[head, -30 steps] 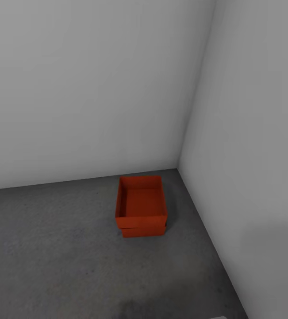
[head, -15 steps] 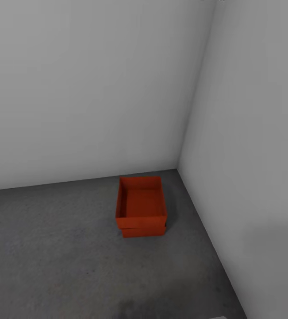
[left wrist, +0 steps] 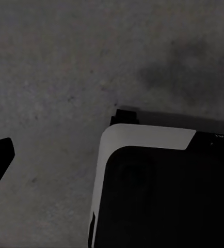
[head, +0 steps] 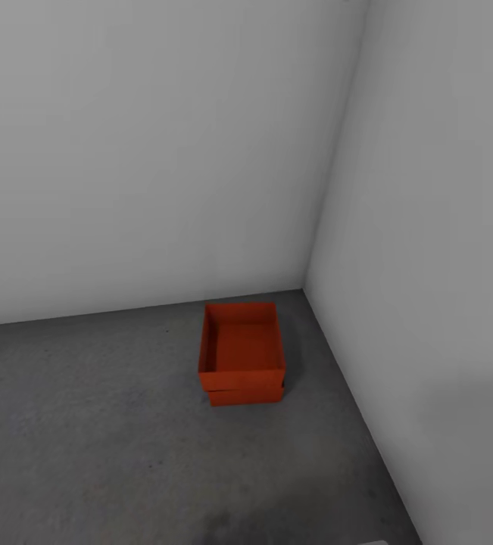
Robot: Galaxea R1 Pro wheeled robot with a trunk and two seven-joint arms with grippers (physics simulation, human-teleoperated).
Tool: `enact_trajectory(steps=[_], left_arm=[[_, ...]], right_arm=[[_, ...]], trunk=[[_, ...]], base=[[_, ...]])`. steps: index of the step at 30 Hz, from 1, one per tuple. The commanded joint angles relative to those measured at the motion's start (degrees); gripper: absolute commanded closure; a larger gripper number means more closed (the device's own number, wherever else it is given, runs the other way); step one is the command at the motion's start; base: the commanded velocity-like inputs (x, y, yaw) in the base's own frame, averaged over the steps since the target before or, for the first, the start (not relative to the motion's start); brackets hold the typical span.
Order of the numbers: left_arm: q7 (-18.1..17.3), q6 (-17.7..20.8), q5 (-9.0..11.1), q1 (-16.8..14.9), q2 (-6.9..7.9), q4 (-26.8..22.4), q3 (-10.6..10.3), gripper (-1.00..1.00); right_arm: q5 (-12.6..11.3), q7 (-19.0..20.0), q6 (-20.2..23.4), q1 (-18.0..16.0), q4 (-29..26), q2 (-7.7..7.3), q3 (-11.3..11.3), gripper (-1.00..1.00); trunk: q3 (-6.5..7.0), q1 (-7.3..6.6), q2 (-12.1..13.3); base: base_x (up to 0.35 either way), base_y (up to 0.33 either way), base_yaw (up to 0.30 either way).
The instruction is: Move the two storage containers from the living room to the garage. In the garage, place one container on the floor and stack the other container on top of it (either order is fine).
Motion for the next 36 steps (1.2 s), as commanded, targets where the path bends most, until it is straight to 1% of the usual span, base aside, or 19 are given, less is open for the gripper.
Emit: enact_trajectory(steps=[1,4,7,18,22,36], left_arm=[[-0.23,-0.35,0.25,-0.10,-0.01,0.28,0.35,-1.00],[-0.23,0.00,0.28,-0.10,-0.18,0.29,0.35,-1.00],[-0.18,0.12,0.28,-0.08,-0.68,0.32,0.35,-1.00],[-0.14,0.20,0.32,0.02,-4.38,0.36,0.35,-1.00],[-0.14,0.19,0.31,0.09,-4.71,0.33,0.35,-1.00],[-0.14,0.18,0.31,0.23,-4.79,0.36,0.35,-1.00]], right_arm=[[-0.45,0.28,-0.43,-0.10,0.27,0.03,0.38,-1.00],[-0.45,0.28,-0.43,-0.10,0.27,0.01,0.38,-1.00],[-0.45,0.28,-0.43,-0.10,0.27,0.03,0.38,-1.00],[-0.45,0.28,-0.43,-0.09,0.27,0.02,0.38,-1.00],[-0.45,0.28,-0.43,-0.10,0.27,0.01,0.38,-1.00],[-0.45,0.28,-0.43,-0.10,0.27,0.03,0.38,-1.00]], trunk=[[-0.06,0.01,-0.06],[-0.06,0.01,-0.06],[-0.06,0.01,-0.06],[-0.06,0.01,-0.06],[-0.06,0.01,-0.06],[-0.06,0.01,-0.06]], base=[[0.000,0.000,0.000],[0.000,0.000,0.000],[0.000,0.000,0.000],[0.000,0.000,0.000],[0.000,0.000,0.000],[0.000,0.000,0.000]])
